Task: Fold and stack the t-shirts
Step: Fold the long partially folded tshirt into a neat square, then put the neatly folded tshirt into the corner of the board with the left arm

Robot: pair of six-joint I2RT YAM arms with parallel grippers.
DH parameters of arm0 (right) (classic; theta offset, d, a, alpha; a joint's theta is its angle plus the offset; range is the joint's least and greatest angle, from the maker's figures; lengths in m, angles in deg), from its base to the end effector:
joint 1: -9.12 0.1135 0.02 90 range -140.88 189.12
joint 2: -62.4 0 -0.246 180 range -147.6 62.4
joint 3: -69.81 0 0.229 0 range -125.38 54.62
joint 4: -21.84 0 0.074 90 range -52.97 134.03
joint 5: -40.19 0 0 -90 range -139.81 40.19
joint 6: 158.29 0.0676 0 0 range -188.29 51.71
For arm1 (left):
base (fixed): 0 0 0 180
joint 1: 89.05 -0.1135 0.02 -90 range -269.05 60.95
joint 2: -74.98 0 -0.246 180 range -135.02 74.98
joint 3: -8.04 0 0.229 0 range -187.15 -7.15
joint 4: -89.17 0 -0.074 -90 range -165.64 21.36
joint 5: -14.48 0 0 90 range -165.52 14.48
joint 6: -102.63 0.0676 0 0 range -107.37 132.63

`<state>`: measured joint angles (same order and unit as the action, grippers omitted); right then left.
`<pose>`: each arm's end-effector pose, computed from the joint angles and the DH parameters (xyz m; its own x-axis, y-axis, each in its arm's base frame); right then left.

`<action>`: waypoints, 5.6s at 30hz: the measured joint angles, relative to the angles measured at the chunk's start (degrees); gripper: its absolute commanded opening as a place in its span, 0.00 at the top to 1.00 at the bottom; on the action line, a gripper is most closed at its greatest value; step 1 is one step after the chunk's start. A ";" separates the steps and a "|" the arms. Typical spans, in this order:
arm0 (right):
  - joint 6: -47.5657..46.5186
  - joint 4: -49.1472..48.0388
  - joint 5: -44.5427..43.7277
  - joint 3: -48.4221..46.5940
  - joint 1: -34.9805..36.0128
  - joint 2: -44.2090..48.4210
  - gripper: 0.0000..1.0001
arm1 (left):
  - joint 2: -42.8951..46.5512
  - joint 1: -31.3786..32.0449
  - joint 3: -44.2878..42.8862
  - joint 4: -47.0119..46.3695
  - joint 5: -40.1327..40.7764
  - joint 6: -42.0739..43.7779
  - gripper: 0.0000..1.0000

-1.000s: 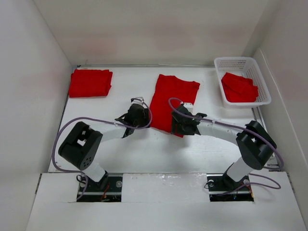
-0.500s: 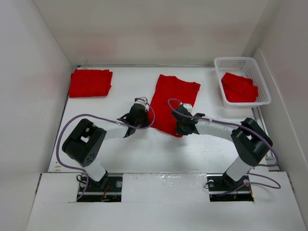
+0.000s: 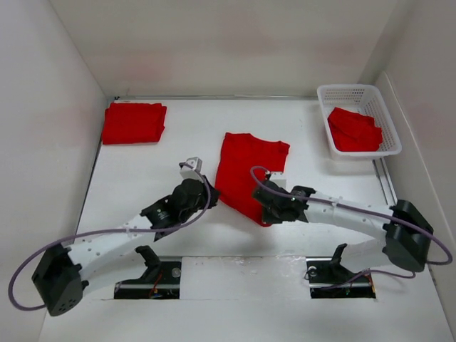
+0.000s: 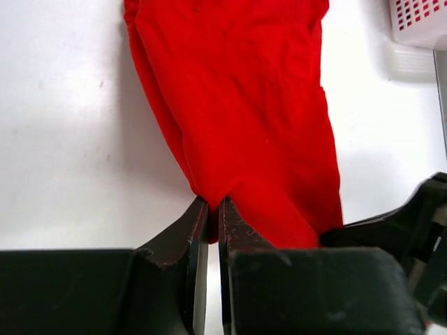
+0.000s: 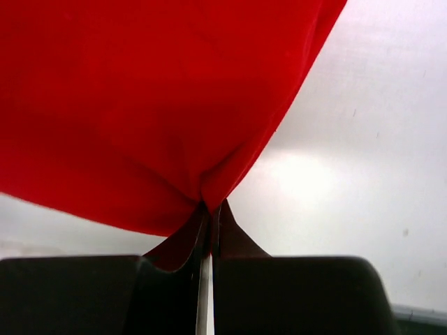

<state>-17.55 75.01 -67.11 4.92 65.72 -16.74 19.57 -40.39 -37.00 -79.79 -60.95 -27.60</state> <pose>0.1537 0.1966 0.1708 -0.8902 -0.0071 -0.4556 -0.0711 0.9898 0.1235 0.1683 -0.1655 0.2239 -0.5535 -0.3172 -0.7701 0.2809 0.7993 -0.5312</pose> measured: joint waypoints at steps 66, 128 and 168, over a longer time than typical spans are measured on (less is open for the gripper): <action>-25.77 -4.44 21.79 -26.67 -40.65 -20.04 0.95 | -49.18 -14.91 -45.18 1.07 2.80 9.62 1.00; -25.00 -2.54 14.12 -15.02 -41.48 7.74 0.00 | -57.37 -15.74 -42.84 5.25 -6.56 20.09 0.52; -29.53 1.92 13.00 -14.03 -49.53 23.39 0.00 | -44.24 -36.30 -46.40 4.44 -16.50 43.34 1.00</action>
<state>-47.08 76.93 -54.11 -9.11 16.19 6.65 -24.67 -76.69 -83.40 -75.35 -77.45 15.74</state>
